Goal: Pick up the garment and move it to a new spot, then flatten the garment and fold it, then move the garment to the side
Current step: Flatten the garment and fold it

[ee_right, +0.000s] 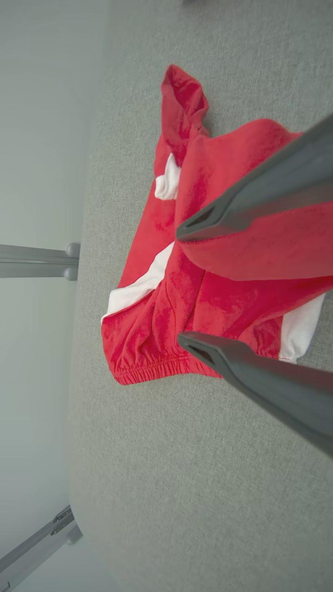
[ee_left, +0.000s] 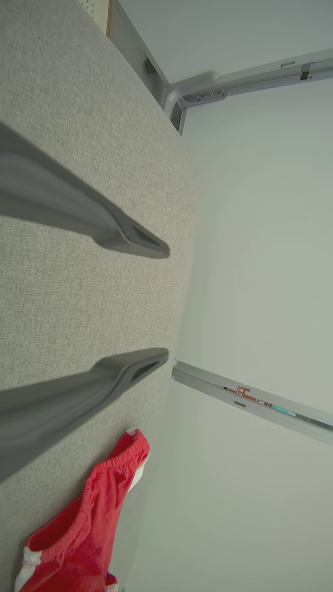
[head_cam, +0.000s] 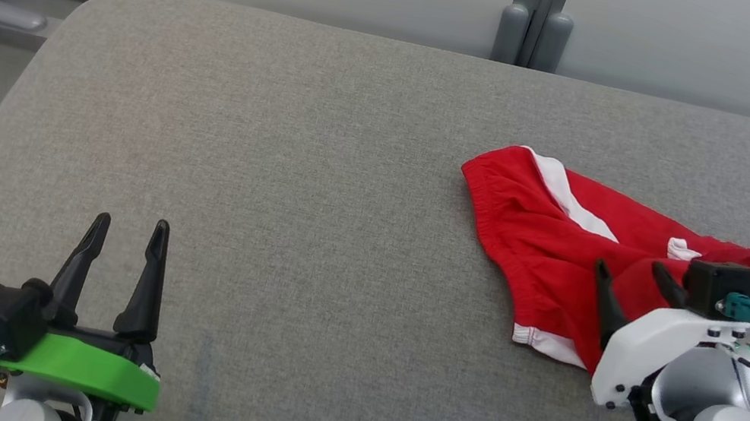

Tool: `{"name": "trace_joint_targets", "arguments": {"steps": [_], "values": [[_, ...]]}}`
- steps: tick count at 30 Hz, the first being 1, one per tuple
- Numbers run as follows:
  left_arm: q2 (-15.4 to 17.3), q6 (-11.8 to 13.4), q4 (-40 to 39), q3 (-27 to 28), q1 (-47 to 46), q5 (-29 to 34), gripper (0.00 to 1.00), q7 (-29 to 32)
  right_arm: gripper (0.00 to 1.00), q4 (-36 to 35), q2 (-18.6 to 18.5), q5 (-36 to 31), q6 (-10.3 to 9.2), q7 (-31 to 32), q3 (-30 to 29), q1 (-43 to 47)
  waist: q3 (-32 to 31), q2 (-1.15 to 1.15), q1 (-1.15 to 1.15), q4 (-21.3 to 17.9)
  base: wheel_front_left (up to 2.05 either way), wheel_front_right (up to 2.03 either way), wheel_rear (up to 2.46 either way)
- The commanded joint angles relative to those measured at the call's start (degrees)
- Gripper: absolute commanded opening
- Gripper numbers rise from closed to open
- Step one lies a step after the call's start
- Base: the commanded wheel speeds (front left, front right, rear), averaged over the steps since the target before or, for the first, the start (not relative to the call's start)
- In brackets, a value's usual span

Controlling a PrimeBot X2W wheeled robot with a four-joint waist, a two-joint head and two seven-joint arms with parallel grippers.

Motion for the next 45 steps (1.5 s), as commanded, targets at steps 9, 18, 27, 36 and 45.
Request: {"name": "trace_joint_targets", "arguments": {"steps": [9,18,27,36,45], "values": [[0.0,0.5,-0.5,0.6,0.5,0.1,1.00,-0.1,1.00,-9.2,-0.3,-1.6,-0.10,1.8,-9.0,4.0,-0.5,0.00,0.00,-2.3,0.00,0.00,0.00],[-0.1,0.1,-0.6,0.3,-0.1,0.5,1.00,-0.1,1.00,-8.3,-0.1,-4.9,-0.07,5.2,-17.5,9.1,-0.2,0.00,0.00,-3.6,0.00,0.00,0.00],[0.3,-0.2,-0.6,0.0,-1.6,0.7,1.00,-0.1,1.00,8.2,-2.0,-4.0,-0.08,-0.3,-13.0,2.5,1.6,0.00,0.00,-3.0,0.00,0.00,0.00],[0.6,-0.3,-0.4,-0.2,-2.6,0.6,1.00,-0.1,1.00,21.7,-6.1,-0.3,-0.09,-3.9,-7.7,-5.6,3.1,0.00,0.00,-1.7,0.00,0.00,0.00],[0.3,0.0,0.2,-0.2,-2.2,0.3,1.00,-0.1,0.00,22.8,-8.2,-0.6,-0.09,-5.9,-6.9,-7.9,2.2,0.00,0.00,-1.0,0.00,0.00,0.00]]}}
